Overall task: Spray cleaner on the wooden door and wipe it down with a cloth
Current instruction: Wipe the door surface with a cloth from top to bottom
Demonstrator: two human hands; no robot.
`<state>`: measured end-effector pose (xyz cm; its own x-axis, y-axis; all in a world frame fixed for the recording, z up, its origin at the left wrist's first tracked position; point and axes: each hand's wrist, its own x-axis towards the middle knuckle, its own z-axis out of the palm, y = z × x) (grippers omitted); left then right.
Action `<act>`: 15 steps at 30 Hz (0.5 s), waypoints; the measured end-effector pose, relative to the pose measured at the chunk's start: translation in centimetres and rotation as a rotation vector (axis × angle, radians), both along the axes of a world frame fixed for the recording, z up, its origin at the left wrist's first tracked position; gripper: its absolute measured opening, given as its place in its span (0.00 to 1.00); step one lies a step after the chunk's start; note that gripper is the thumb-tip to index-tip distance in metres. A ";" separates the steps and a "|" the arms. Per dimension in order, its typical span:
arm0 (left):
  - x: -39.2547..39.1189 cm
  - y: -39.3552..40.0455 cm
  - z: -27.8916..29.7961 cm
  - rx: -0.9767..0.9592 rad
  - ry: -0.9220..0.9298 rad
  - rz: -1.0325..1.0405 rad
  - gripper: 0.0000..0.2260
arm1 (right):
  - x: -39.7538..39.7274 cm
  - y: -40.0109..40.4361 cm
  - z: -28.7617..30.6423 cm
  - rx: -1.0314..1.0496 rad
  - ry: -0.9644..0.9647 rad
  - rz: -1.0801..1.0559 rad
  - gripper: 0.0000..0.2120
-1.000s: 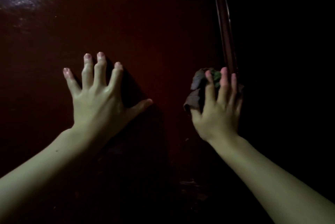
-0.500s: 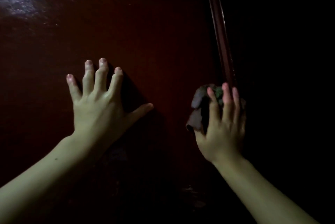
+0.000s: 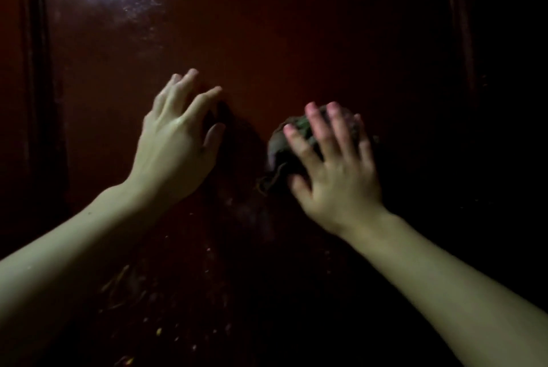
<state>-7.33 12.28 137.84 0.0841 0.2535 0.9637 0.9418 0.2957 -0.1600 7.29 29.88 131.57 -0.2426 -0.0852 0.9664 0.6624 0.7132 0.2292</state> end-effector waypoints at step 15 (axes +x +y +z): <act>-6.4 -5.2 -2.1 -0.130 -0.016 0.194 0.40 | -6.4 -5.4 -1.7 0.006 0.013 -0.001 0.29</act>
